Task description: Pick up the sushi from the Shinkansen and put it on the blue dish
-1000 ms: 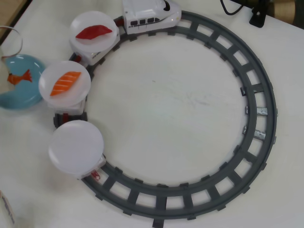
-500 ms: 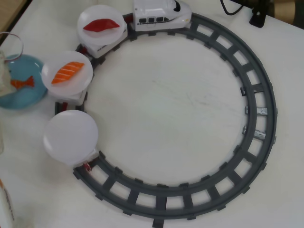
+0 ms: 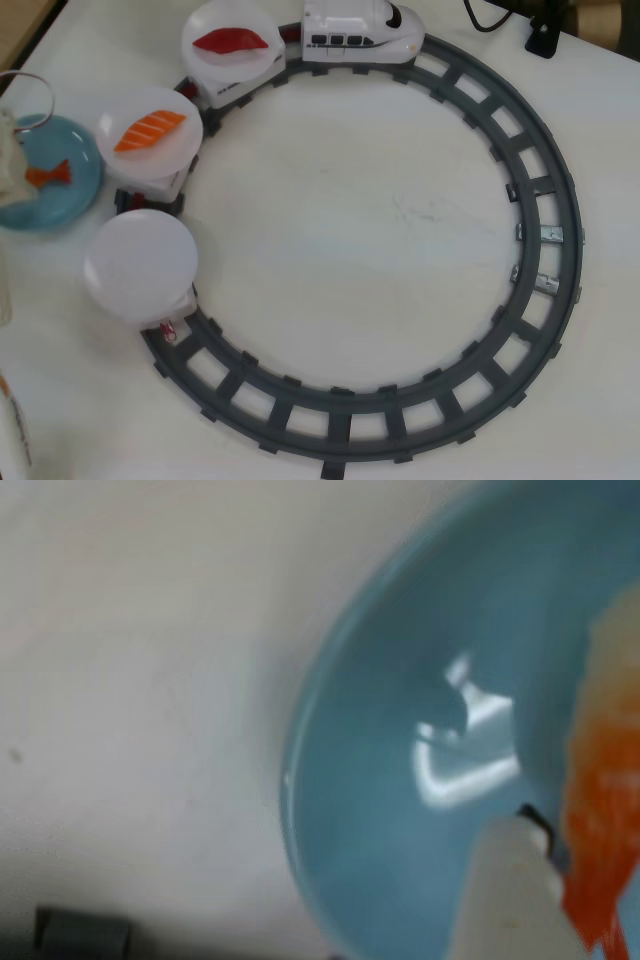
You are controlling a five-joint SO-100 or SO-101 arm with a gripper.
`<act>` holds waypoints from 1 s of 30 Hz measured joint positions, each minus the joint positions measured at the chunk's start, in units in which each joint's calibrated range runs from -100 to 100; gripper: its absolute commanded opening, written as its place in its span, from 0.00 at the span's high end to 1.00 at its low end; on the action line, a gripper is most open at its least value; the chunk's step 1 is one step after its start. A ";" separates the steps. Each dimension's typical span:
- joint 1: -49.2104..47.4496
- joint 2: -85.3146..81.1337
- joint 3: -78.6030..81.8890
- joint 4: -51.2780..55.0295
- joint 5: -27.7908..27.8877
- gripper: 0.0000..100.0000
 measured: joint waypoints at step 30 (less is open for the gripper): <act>6.29 -60.90 69.26 -8.40 -3.93 0.97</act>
